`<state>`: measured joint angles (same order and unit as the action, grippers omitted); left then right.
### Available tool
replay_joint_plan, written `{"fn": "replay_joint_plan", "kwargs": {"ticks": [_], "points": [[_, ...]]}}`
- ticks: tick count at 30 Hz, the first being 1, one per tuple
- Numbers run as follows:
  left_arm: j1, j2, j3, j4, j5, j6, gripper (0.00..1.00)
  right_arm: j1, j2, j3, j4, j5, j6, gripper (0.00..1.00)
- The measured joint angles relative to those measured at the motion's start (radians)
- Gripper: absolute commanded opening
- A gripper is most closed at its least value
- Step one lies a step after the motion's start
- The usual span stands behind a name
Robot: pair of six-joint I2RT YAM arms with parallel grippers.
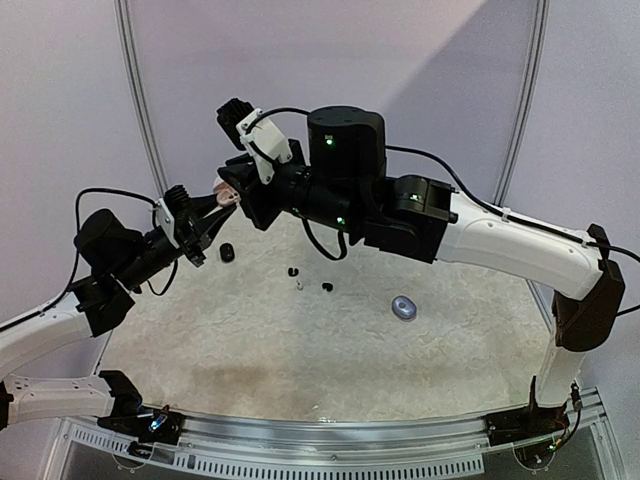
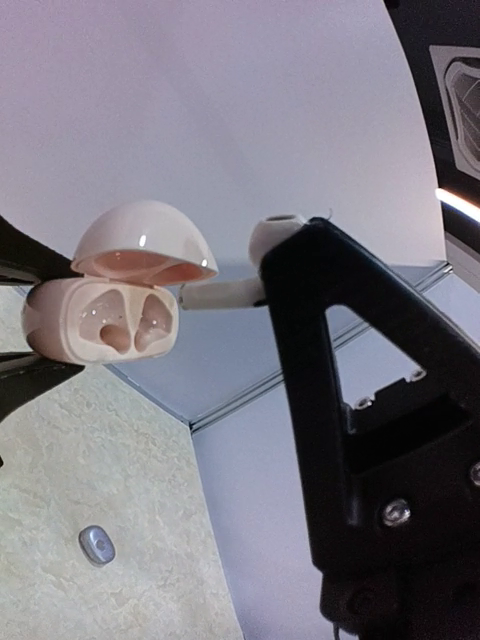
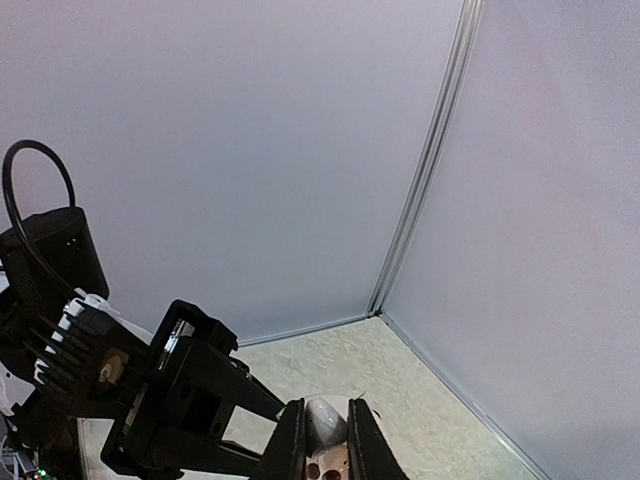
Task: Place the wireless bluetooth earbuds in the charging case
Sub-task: Insert the left earbud into the left side groove of the charging case.
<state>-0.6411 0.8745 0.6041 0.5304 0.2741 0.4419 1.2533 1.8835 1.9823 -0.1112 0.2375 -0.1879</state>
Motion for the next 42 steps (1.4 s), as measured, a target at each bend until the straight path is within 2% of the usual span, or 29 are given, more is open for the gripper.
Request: {"fn": "replay_joint_plan", "kwargs": {"ticks": [6,19,42], "points": [[0.0,0.0,-0.002,0.035,0.003,0.027,0.0,0.0,-0.01,0.0,-0.009,-0.049,-0.019,0.0],[0.001,0.0,-0.003,0.033,0.039,0.017,0.0,0.0,-0.008,0.072,-0.161,-0.064,-0.156,0.0],[0.001,0.003,-0.001,0.003,0.096,-0.009,0.0,-0.018,0.005,0.072,-0.229,-0.112,-0.192,0.0]]}}
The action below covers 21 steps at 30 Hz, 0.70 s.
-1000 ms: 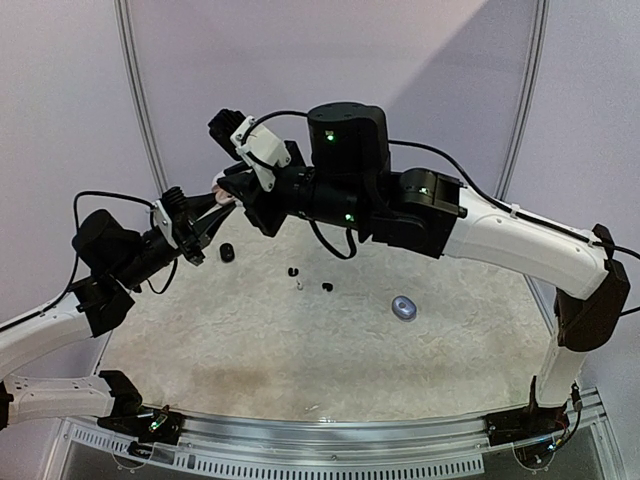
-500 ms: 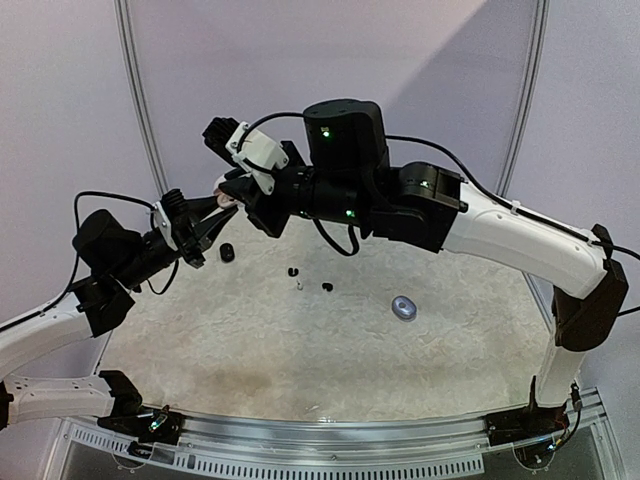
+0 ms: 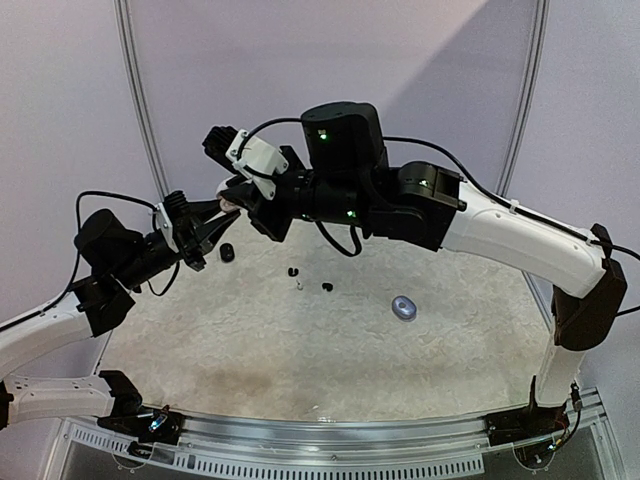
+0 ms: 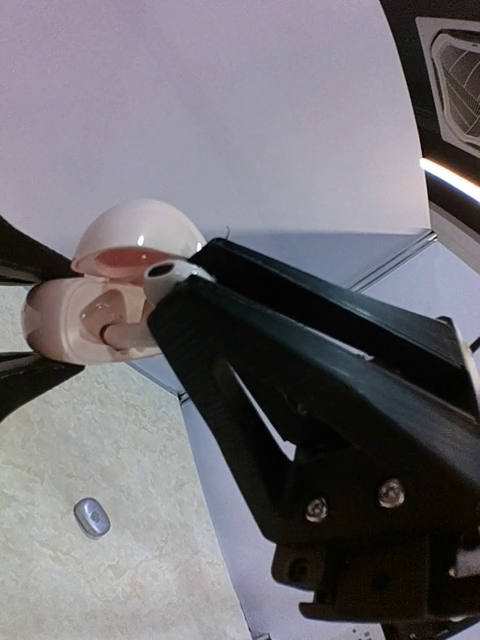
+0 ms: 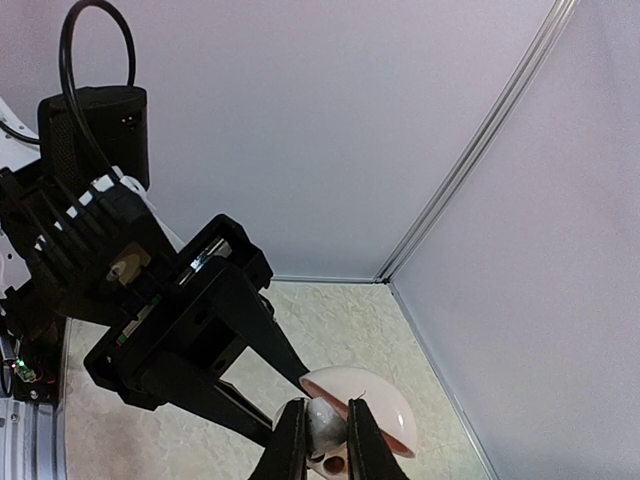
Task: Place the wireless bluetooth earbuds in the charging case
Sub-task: Insert the left earbud into the left side groove of the charging case.
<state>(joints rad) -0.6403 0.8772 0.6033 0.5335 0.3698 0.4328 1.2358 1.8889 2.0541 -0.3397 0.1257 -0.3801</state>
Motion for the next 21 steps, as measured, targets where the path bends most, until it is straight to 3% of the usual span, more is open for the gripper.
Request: {"fn": "replay_joint_plan", "kwargs": {"ticks": [10,17,21], "points": [[0.002,0.0,0.004,-0.015,0.03,-0.031,0.0,-0.003,0.0,-0.004,-0.033,-0.008,-0.059,0.03],[0.005,0.006,0.017,-0.054,0.061,-0.075,0.0,-0.006,0.0,-0.004,-0.076,-0.016,-0.124,0.34],[0.007,0.008,0.023,-0.072,0.067,-0.111,0.0,-0.008,0.002,0.0,-0.112,-0.032,-0.15,0.43]]}}
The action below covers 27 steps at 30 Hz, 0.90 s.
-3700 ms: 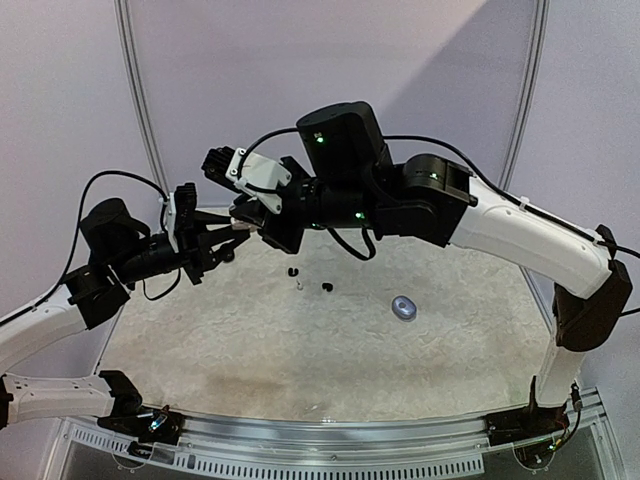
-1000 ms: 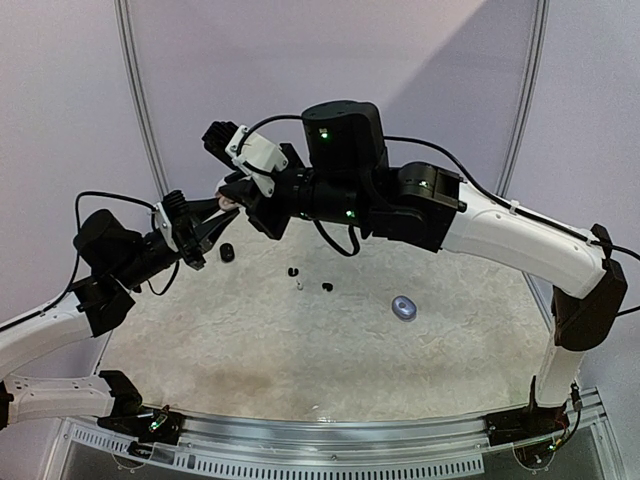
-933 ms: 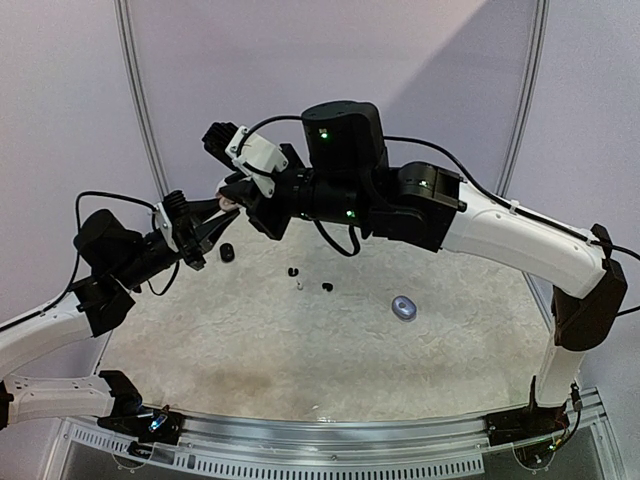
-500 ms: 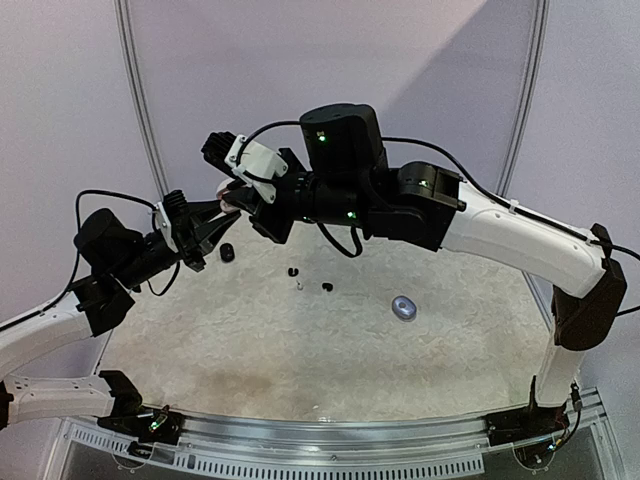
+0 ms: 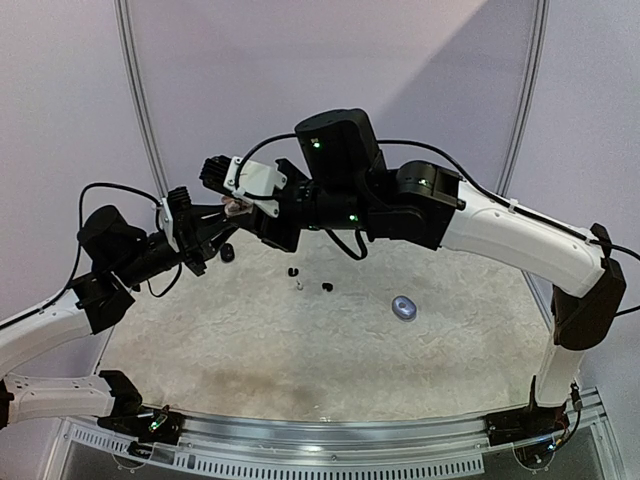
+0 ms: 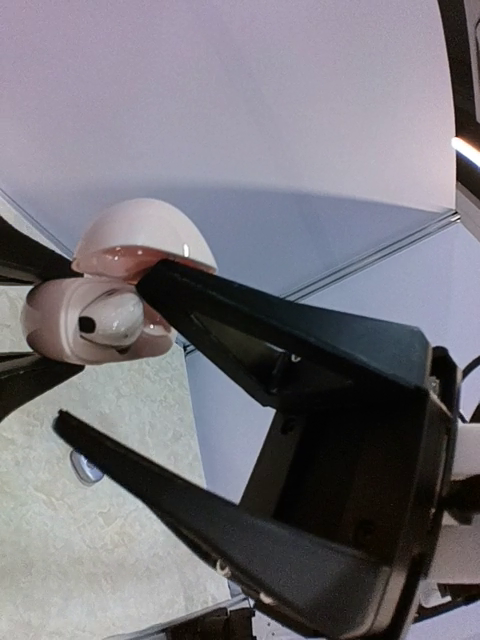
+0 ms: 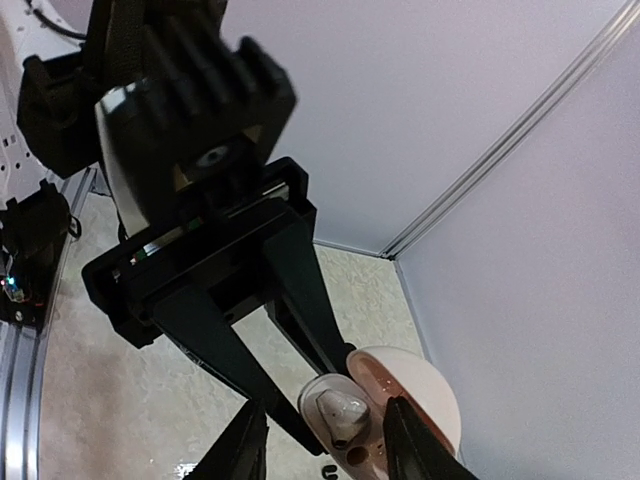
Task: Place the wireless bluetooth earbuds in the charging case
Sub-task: Insert the left earbud into the left side groove of the charging case, then pick up the right earbud from the center of the board.
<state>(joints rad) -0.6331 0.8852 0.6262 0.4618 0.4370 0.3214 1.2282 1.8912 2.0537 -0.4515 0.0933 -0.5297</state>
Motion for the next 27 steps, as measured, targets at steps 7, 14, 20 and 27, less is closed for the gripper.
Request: {"fn": "replay_joint_plan", "kwargs": {"ticks": [7,14,20,27], "points": [[0.003,0.0,0.01,-0.026,0.0,-0.055,0.0,0.0,0.003,0.003,-0.008,-0.005,0.006,0.47],[0.01,-0.002,0.013,-0.042,-0.044,-0.138,0.0,-0.011,-0.01,-0.006,0.048,0.007,0.096,0.49],[0.019,-0.022,0.013,-0.108,-0.175,-0.185,0.0,-0.108,-0.064,-0.022,0.086,0.095,0.359,0.54],[0.048,-0.053,0.012,-0.19,-0.316,-0.203,0.0,-0.25,-0.023,-0.014,-0.026,0.247,0.717,0.68]]}}
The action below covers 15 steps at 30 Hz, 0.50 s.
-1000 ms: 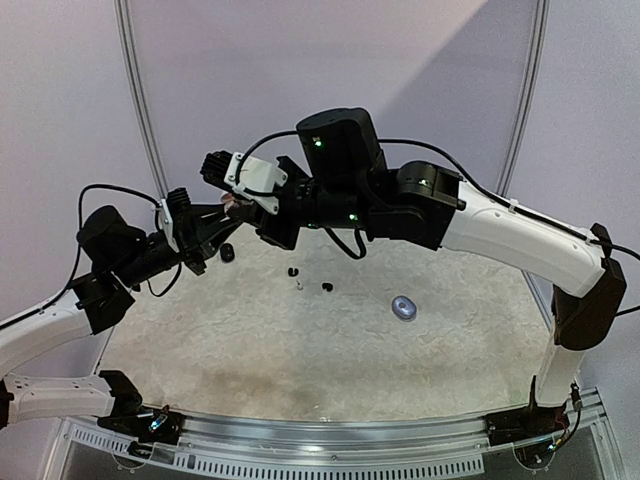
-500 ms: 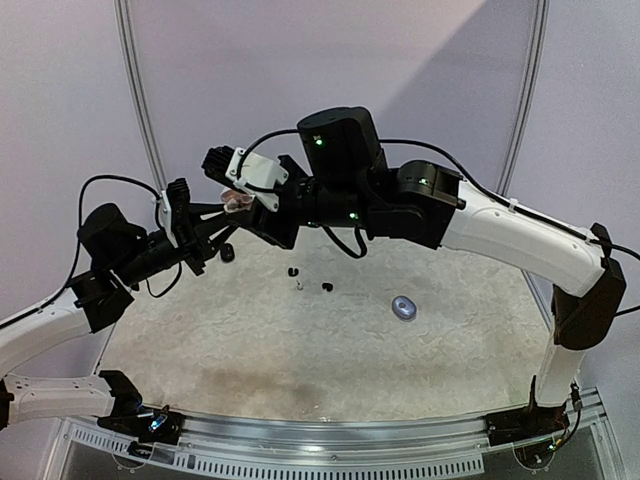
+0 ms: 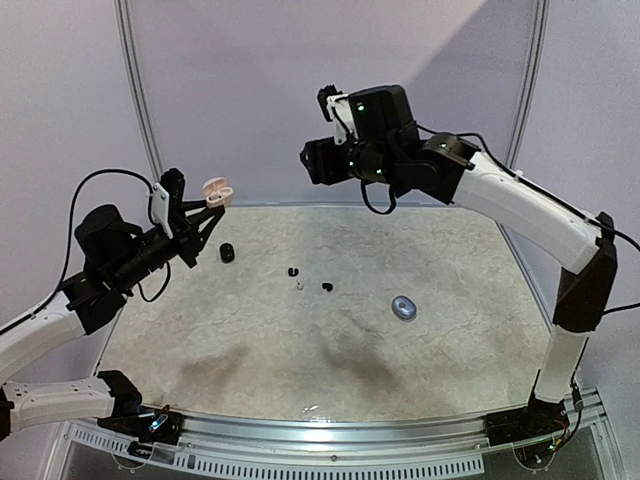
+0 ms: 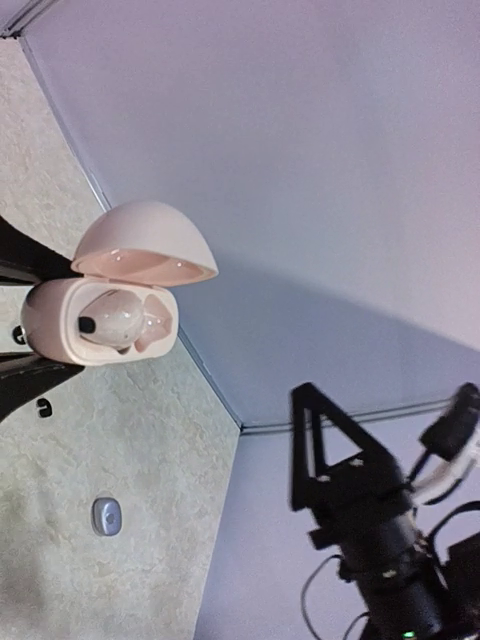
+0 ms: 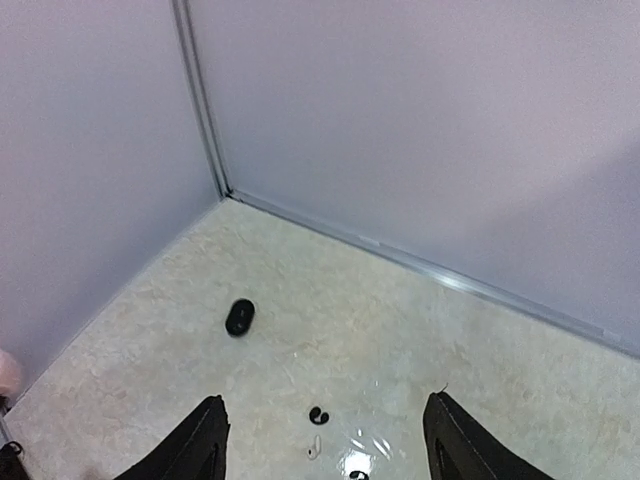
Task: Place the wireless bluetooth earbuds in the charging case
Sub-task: Pick up the right earbud from the center of the board.
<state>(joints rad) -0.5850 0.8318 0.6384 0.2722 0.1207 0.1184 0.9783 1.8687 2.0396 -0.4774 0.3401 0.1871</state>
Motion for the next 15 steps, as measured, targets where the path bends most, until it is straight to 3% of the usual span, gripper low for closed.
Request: {"fn": "replay_joint_plan", "kwargs": {"ticks": [8,15], "points": [[0.018,-0.008,0.0,-0.028,-0.043,0.0,0.0,-0.003,0.386,0.183,-0.166,0.021,0.151,0.63],[0.019,-0.018,-0.01,-0.029,-0.042,0.004,0.0,-0.005,0.609,0.201,-0.208,-0.005,0.188,0.56]]}}
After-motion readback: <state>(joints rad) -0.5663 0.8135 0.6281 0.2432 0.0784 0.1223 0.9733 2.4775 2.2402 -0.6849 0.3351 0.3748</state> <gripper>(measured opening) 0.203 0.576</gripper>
